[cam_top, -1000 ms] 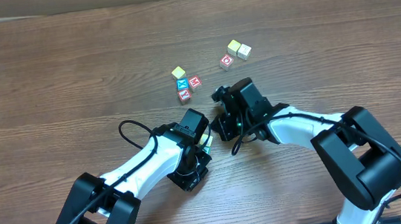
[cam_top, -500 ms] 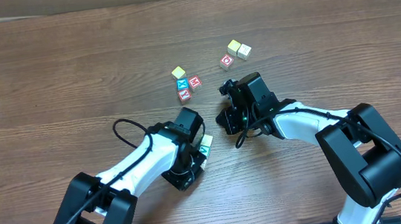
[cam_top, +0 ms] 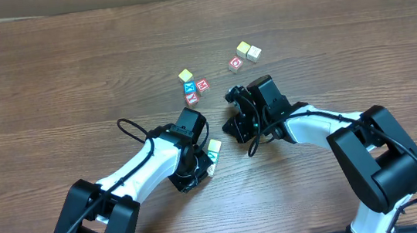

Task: Flip 3 blocks

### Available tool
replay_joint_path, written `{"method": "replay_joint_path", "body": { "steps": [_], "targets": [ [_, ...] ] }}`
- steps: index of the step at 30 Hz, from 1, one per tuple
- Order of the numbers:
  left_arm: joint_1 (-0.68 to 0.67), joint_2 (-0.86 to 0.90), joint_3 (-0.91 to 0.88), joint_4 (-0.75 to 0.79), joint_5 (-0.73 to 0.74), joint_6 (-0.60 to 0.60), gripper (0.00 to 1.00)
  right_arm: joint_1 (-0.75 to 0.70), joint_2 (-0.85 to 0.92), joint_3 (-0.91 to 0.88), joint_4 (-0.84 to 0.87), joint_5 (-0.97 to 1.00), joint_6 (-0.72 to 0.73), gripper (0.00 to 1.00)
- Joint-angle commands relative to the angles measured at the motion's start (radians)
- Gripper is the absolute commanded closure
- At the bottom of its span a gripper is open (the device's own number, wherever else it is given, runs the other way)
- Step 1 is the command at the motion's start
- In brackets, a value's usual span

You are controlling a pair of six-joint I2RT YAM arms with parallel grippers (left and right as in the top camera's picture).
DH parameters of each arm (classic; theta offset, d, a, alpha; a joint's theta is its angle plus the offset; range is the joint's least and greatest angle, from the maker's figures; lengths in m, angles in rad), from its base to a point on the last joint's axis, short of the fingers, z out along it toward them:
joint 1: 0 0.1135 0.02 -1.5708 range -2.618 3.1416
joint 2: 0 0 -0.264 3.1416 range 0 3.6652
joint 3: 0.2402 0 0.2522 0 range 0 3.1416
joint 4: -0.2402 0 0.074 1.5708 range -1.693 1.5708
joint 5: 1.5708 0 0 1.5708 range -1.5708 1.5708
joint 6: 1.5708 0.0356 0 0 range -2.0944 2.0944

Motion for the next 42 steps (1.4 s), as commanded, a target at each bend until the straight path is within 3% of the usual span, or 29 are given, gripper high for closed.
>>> {"method": "replay_joint_path", "body": {
  "steps": [1,42],
  "targets": [
    [0.01,0.013,-0.006,0.015,-0.054,0.035,0.96,0.0,0.027,0.001,-0.011,-0.058,-0.05,0.89],
    [0.01,0.013,-0.006,0.011,-0.026,0.012,0.96,0.058,0.027,0.001,-0.011,-0.053,-0.05,0.92]
  ]
}}
